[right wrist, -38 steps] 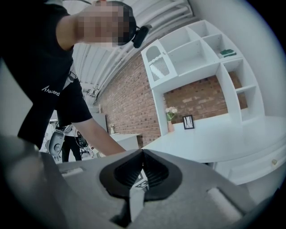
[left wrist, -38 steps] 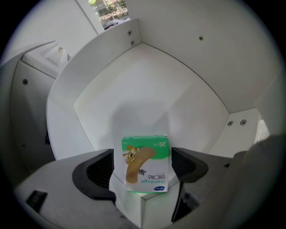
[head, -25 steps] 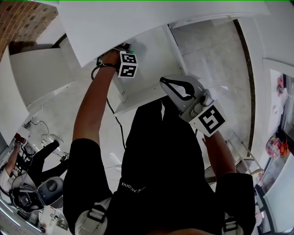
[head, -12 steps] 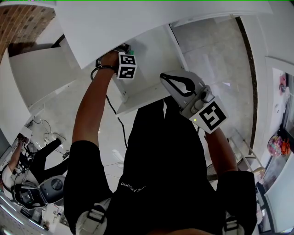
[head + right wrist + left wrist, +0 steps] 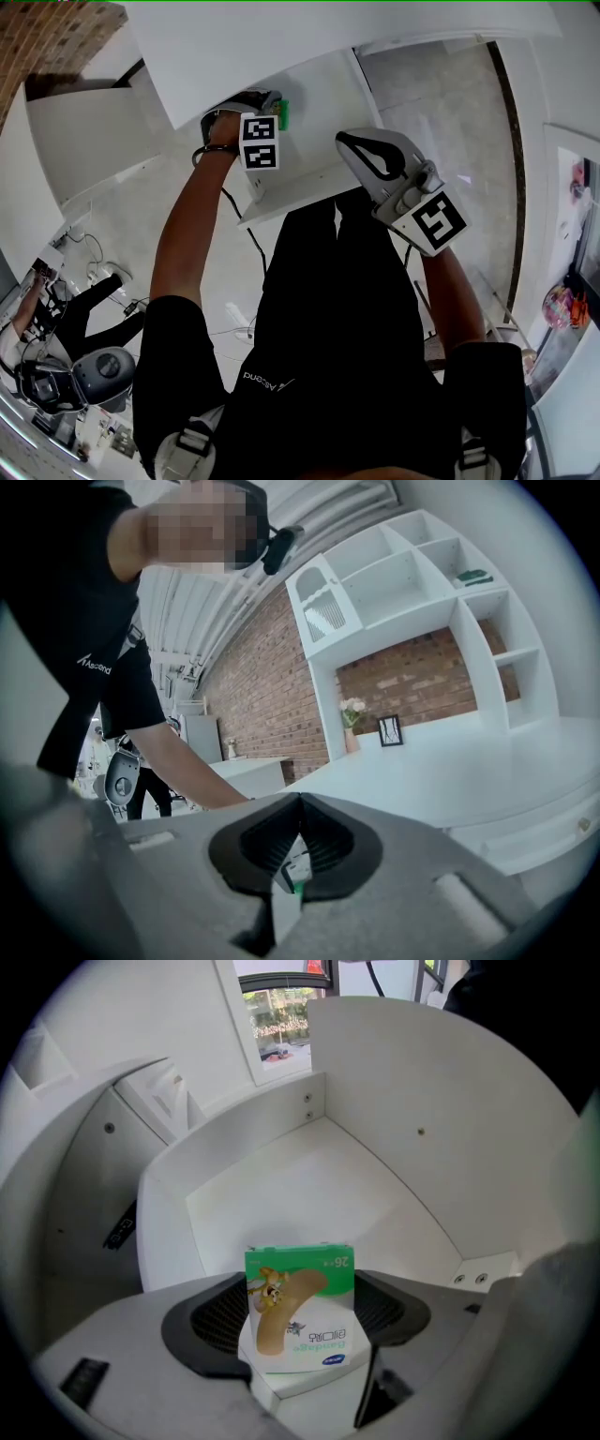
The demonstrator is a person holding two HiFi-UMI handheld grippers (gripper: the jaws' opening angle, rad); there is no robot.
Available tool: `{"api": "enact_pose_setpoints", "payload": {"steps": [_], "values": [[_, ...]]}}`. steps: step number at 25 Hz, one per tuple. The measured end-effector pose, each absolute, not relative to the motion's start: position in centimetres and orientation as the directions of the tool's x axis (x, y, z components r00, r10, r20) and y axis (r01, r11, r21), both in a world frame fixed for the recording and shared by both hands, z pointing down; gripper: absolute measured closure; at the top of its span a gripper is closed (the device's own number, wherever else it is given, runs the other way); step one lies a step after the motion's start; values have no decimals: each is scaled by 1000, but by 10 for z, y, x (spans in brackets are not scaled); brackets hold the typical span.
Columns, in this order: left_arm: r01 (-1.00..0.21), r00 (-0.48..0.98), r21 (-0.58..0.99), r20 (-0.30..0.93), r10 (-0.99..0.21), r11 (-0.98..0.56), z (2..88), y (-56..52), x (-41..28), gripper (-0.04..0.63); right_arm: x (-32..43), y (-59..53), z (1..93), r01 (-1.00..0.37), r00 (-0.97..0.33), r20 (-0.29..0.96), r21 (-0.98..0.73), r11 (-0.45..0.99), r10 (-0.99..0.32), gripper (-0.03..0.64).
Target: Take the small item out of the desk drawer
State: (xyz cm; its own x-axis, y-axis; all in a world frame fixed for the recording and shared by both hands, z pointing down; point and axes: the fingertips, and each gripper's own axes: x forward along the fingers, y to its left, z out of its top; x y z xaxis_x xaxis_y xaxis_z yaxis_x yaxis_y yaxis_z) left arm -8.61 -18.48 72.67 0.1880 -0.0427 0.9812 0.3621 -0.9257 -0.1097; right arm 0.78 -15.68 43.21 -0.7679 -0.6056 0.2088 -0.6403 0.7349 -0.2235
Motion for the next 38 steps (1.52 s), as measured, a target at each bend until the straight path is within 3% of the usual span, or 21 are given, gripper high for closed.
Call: {"api": "enact_pose_setpoints", "payload": {"steps": [11, 21, 32, 38], "values": [[142, 420, -232, 894, -153, -962, 648, -166, -56, 256, 5, -167, 408, -622, -782, 184, -193, 759, -595, 614], [-148, 602, -267, 739, -301, -952, 557, -166, -32, 256, 4, -175, 380, -608, -793, 164, -155, 779, -586, 614], [-474, 708, -255, 459, -537, -843, 432, -184, -32, 256, 6, -185, 340, -591, -806, 95, -88, 802, -584, 614], [-576, 720, -230, 311, -620, -784, 373, -186, -38, 256, 4, -184, 315, -575, -817, 64, -45, 817, -572, 614]]}}
